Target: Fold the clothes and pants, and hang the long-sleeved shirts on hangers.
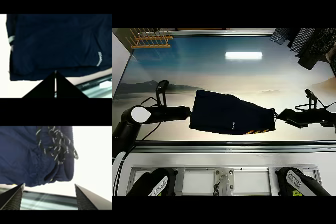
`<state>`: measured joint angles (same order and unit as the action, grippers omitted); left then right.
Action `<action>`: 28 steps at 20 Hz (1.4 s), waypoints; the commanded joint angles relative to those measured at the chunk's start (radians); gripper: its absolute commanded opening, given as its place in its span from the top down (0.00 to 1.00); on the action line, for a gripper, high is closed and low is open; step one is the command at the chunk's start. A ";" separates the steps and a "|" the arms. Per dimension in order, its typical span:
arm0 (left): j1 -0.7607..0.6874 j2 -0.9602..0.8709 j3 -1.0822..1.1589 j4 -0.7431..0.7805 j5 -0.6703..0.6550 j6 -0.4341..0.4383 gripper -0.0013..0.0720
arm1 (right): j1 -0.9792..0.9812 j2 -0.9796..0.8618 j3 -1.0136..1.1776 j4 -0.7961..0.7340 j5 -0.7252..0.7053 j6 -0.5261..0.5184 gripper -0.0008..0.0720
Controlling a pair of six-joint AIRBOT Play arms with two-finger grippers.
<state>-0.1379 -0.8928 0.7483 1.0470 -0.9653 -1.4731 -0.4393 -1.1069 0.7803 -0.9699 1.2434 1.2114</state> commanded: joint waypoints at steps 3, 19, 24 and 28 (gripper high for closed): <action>-0.133 -0.072 0.002 0.000 0.015 -0.042 0.97 | -0.088 -0.232 -0.024 0.193 0.000 -0.220 0.00; -0.189 -0.171 0.002 -0.002 0.020 -0.072 0.97 | 0.081 -0.420 -0.024 0.279 -0.089 -0.283 0.08; -0.189 -0.171 0.002 -0.003 0.028 -0.072 0.97 | 0.086 -0.419 -0.024 0.278 -0.088 -0.284 0.77; -0.189 -0.171 0.002 -0.004 0.044 -0.082 0.97 | 0.085 -0.402 -0.020 0.272 -0.085 -0.278 0.97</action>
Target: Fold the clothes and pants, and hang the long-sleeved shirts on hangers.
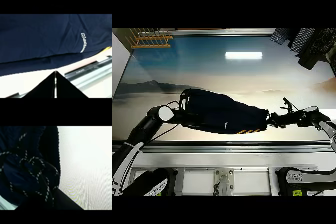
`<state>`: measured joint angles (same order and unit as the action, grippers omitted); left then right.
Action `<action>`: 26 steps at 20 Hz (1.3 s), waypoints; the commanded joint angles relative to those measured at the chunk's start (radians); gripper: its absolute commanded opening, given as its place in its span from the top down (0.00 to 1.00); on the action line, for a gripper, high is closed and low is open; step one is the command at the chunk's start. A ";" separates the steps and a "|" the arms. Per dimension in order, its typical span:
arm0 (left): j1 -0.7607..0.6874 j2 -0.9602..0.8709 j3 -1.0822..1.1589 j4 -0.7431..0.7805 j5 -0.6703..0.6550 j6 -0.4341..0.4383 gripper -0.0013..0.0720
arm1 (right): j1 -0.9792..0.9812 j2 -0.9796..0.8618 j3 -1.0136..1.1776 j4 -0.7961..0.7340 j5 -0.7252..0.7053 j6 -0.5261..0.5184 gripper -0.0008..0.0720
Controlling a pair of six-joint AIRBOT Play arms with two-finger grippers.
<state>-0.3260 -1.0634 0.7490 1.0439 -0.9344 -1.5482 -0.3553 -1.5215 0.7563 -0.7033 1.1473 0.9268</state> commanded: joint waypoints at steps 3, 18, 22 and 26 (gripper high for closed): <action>-0.009 -0.002 0.001 0.000 0.058 -0.021 0.97 | 0.002 0.077 0.062 -0.121 0.047 0.110 0.97; -0.334 -0.699 0.628 0.000 0.109 -0.020 0.97 | 0.257 0.305 0.649 -0.447 0.510 0.558 0.97; -0.377 -0.835 0.753 0.000 0.032 -0.020 0.97 | 0.385 0.303 0.716 -0.457 0.510 0.593 0.97; -0.388 -0.876 0.796 -0.032 0.028 -0.020 0.97 | 0.455 0.303 0.736 -0.465 0.507 0.609 0.97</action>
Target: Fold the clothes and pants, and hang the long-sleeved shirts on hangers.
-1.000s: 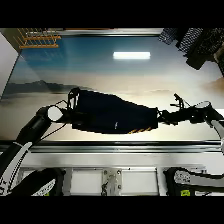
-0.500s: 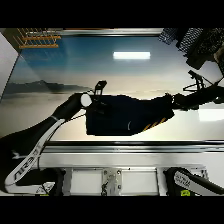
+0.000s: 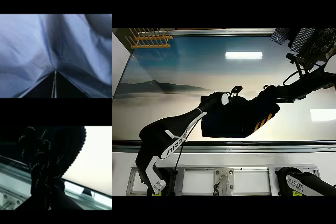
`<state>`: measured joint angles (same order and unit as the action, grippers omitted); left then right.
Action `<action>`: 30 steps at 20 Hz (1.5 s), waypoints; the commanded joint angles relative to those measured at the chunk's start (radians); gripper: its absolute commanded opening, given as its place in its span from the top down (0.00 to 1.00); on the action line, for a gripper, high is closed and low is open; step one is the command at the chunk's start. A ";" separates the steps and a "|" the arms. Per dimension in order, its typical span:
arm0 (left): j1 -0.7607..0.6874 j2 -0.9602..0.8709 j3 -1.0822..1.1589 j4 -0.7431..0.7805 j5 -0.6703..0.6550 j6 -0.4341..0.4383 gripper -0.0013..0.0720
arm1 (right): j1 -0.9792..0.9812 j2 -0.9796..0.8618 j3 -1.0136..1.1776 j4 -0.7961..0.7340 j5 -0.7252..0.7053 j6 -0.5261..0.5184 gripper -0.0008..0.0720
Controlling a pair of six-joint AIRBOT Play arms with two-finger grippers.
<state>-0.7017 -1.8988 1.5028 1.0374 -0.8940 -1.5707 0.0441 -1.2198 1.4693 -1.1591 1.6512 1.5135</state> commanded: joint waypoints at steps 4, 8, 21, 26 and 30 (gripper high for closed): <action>0.009 -0.031 0.042 -0.071 -0.005 0.003 0.97 | 0.098 0.001 0.023 -0.012 -0.005 0.021 0.97; 0.064 0.029 0.042 -0.069 -0.046 0.043 0.97 | 0.123 0.001 0.023 -0.011 -0.029 0.021 0.97; 0.458 0.327 0.042 -0.060 -0.165 0.119 0.97 | 0.396 -0.079 0.023 -0.003 -0.226 0.074 0.97; 0.597 0.412 0.042 -0.061 -0.204 0.125 0.97 | 0.623 -0.225 0.023 0.039 -0.456 0.128 0.97; 0.678 0.473 0.042 -0.061 -0.207 0.124 0.97 | 0.826 -0.418 0.023 0.119 -0.846 0.132 0.80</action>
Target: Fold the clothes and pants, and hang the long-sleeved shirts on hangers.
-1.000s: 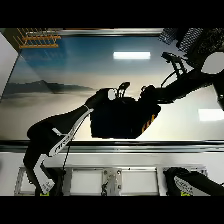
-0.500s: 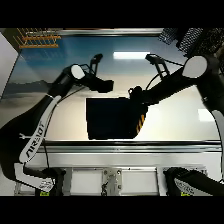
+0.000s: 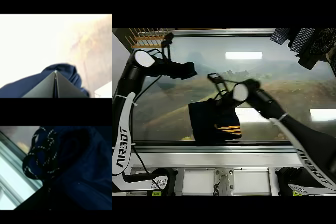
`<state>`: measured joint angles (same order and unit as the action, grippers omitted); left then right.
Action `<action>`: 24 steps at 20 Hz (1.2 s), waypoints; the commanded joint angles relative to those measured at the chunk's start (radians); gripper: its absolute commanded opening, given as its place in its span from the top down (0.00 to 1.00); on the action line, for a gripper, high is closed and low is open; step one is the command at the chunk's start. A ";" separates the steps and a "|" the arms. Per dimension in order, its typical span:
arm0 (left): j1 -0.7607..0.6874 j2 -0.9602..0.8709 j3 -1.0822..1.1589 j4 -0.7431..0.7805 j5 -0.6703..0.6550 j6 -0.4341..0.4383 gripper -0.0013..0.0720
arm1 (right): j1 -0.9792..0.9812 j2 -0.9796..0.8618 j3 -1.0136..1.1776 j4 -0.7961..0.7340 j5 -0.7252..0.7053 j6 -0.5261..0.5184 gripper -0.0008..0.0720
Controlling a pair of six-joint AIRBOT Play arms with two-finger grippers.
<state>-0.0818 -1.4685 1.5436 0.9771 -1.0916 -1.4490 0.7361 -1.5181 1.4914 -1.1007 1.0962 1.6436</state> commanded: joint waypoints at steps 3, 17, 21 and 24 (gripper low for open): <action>0.097 0.075 0.001 -0.001 -0.023 0.003 0.97 | 0.224 -0.213 0.014 0.234 -0.462 -0.138 0.02; 0.102 0.383 -0.515 -0.002 -0.004 0.067 0.97 | -0.439 0.079 -0.467 0.212 -0.097 -0.359 0.02; 0.102 0.440 -0.601 -0.003 0.003 0.066 0.97 | -0.484 -0.041 -0.521 0.480 -0.127 -0.504 0.02; 0.102 0.449 -0.611 -0.004 0.000 0.066 0.97 | -0.417 -0.137 -0.518 0.665 -0.160 -0.592 0.02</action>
<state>0.0193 -1.0389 0.9627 0.9733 -1.0904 -1.3849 0.2962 -1.5768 0.9901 -0.6464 0.9565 1.1599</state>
